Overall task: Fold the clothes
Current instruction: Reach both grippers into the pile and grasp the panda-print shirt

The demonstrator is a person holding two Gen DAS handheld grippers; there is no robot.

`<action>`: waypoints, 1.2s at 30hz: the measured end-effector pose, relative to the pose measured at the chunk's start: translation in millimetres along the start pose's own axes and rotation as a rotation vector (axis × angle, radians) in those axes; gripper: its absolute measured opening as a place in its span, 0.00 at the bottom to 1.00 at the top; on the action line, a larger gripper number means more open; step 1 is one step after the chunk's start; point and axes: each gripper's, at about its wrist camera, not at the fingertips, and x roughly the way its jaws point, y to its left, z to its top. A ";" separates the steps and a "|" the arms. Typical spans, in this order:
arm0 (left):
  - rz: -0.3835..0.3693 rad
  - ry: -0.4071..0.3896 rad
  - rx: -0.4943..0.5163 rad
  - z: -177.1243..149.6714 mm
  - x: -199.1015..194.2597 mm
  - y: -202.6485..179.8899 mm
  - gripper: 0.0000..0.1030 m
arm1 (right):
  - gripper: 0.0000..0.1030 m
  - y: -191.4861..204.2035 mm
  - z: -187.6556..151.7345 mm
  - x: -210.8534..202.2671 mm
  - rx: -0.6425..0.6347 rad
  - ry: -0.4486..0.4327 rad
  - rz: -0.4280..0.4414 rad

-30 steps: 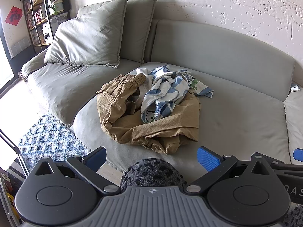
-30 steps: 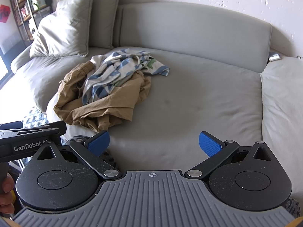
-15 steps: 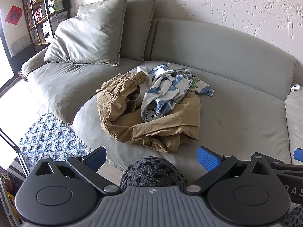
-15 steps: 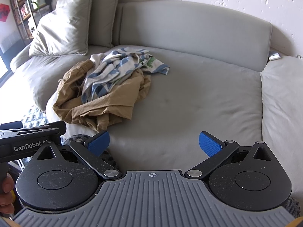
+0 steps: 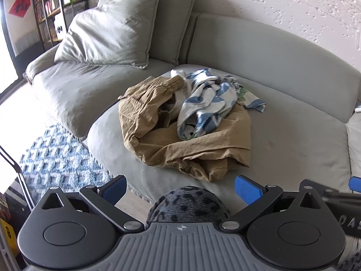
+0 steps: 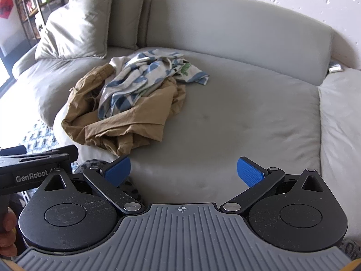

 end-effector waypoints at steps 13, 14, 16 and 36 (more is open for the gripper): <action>0.025 -0.125 -0.179 21.9 61.2 71.4 0.99 | 1.00 20.6 43.4 88.7 0.099 -0.090 0.230; 0.021 -0.122 -0.183 23.9 65.8 73.8 0.99 | 1.00 23.3 48.5 98.5 0.113 -0.091 0.235; 0.040 -0.130 -0.185 27.0 74.1 76.8 0.99 | 1.00 25.7 59.2 118.4 0.154 -0.091 0.247; -0.048 -0.073 -0.202 50.6 133.8 89.9 0.97 | 0.50 -14.9 138.8 304.0 0.695 0.007 0.295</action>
